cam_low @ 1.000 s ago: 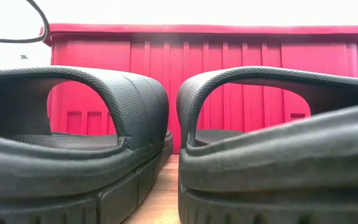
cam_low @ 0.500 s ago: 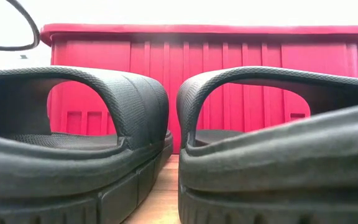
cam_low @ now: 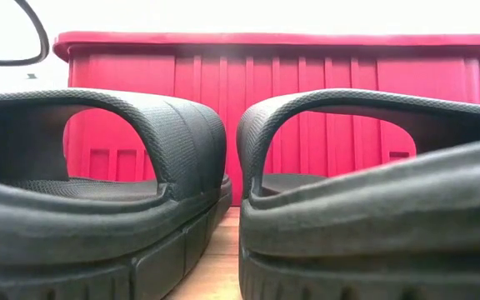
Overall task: Pick and place slides into bin
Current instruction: Put the black slide into the red bin
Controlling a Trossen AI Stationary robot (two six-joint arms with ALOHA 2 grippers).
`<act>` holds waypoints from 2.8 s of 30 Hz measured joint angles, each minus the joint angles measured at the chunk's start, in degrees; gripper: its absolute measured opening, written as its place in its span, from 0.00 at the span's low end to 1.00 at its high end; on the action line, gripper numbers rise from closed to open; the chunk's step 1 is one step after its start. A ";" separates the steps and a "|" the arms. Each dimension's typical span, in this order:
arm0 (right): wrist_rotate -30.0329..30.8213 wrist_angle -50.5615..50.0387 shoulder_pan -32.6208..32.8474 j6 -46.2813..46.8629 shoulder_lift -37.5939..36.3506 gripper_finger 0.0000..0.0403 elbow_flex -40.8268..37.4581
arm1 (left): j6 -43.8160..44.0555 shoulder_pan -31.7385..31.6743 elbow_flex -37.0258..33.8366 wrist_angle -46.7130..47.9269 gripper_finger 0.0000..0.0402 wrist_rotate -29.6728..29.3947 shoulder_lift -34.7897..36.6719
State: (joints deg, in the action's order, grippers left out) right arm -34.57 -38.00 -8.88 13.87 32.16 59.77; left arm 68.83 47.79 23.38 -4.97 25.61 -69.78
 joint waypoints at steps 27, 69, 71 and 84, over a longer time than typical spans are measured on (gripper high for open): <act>0.02 0.02 0.00 -0.24 -0.02 0.00 0.00 | 9.35 -0.02 18.49 13.11 0.00 -0.17 11.39; 0.20 0.04 0.00 -5.73 -0.01 0.00 0.00 | -55.38 -49.64 65.55 78.42 0.00 -24.31 2.53; 0.22 0.04 -0.02 -5.53 -0.02 0.00 0.00 | -60.42 -52.28 65.55 78.43 0.00 -24.38 0.74; 0.22 0.04 0.00 -5.53 -0.02 0.00 0.00 | -83.99 -65.54 69.40 82.37 0.00 -12.73 -13.76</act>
State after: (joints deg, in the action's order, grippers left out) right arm -34.35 -37.95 -8.88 8.33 32.14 59.77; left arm -15.16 -17.75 92.77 77.40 12.88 -83.54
